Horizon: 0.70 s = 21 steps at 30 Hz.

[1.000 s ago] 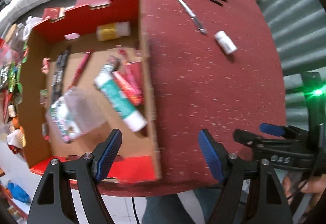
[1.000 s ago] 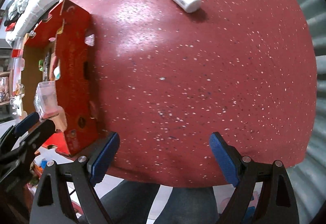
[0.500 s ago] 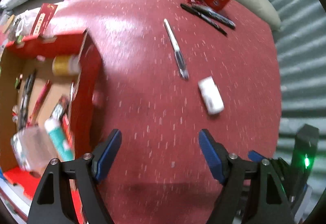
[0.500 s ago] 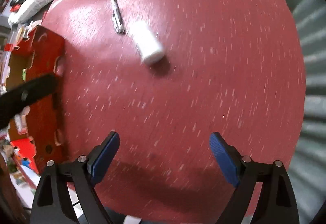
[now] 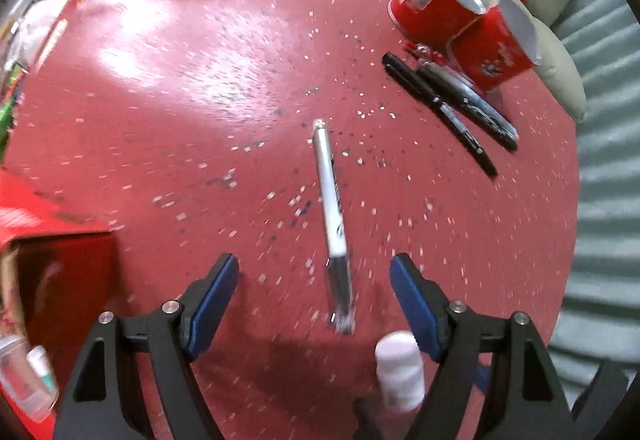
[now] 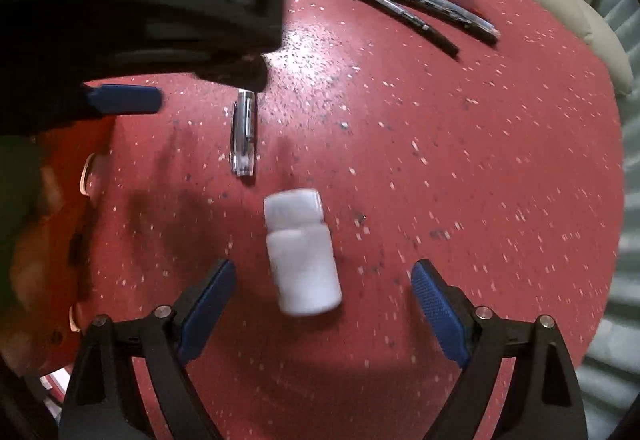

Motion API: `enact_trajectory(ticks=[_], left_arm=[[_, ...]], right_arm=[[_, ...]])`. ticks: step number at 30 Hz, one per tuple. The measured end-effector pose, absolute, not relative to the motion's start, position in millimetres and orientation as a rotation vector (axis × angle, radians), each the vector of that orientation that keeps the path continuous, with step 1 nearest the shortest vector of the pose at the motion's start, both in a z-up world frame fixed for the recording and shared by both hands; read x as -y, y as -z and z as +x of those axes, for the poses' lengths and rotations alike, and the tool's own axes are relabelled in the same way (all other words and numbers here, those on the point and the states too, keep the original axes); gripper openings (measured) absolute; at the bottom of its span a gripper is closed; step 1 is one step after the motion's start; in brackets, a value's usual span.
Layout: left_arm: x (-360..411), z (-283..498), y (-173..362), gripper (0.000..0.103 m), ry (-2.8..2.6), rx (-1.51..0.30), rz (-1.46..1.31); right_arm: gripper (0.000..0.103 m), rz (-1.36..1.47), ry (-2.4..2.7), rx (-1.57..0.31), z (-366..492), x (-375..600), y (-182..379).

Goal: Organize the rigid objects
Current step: 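Grasp the white pill bottle with the right gripper while the left gripper grasps the silver marker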

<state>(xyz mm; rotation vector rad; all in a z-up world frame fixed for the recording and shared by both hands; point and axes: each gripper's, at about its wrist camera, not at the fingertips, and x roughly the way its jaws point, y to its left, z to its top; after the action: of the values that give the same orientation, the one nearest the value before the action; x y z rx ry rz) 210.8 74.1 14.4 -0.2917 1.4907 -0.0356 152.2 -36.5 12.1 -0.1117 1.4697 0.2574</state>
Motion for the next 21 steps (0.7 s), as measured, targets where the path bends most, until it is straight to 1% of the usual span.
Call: enact_trajectory(ticks=[2,3,4,7,9,11,12,13,17,18,19,20,21], left_arm=[[-71,217,-6,0.081,0.030,-1.491,-0.291],[-68,219,-5,0.084,0.038,-1.474,-0.287],[-64,221,-5,0.085,0.052,-1.459,-0.280],[-56,228,-2,0.086,0.052,-1.439,-0.244],[-51,231,1,0.088,0.048,-1.438,-0.230],[-50,233,3,0.089,0.043,-1.434,-0.229],[-48,234,4,0.089,0.035,-1.430,-0.234],[-47,234,5,0.089,0.028,-1.426,-0.236],[-27,225,6,0.089,0.003,-1.420,-0.151],[-19,223,7,0.085,-0.004,-1.423,-0.111],[-9,222,8,0.078,-0.015,-1.423,-0.059],[-2,220,6,0.073,-0.007,-1.414,-0.039],[3,219,5,0.059,0.003,-1.412,-0.035]], right_arm=[[0.084,-0.128,-0.273,-1.453,157,35,-9],[0.082,-0.139,-0.282,-1.452,159,34,-7],[0.075,-0.139,-0.291,-1.453,161,33,-4],[0.073,-0.177,-0.300,-1.434,165,21,2],[0.068,-0.232,-0.316,-1.416,165,14,2],[0.058,-0.247,-0.330,-1.408,165,13,1],[0.044,-0.250,-0.327,-1.405,165,14,0],[0.034,-0.250,-0.327,-1.404,165,15,-2],[0.034,-0.189,-0.304,-1.457,162,29,-3],[0.034,-0.149,-0.293,-1.469,160,38,-5],[0.034,-0.116,-0.280,-1.475,157,46,-7],[0.034,-0.092,-0.269,-1.478,155,52,-9],[0.034,-0.063,-0.253,-1.482,151,62,-13]])
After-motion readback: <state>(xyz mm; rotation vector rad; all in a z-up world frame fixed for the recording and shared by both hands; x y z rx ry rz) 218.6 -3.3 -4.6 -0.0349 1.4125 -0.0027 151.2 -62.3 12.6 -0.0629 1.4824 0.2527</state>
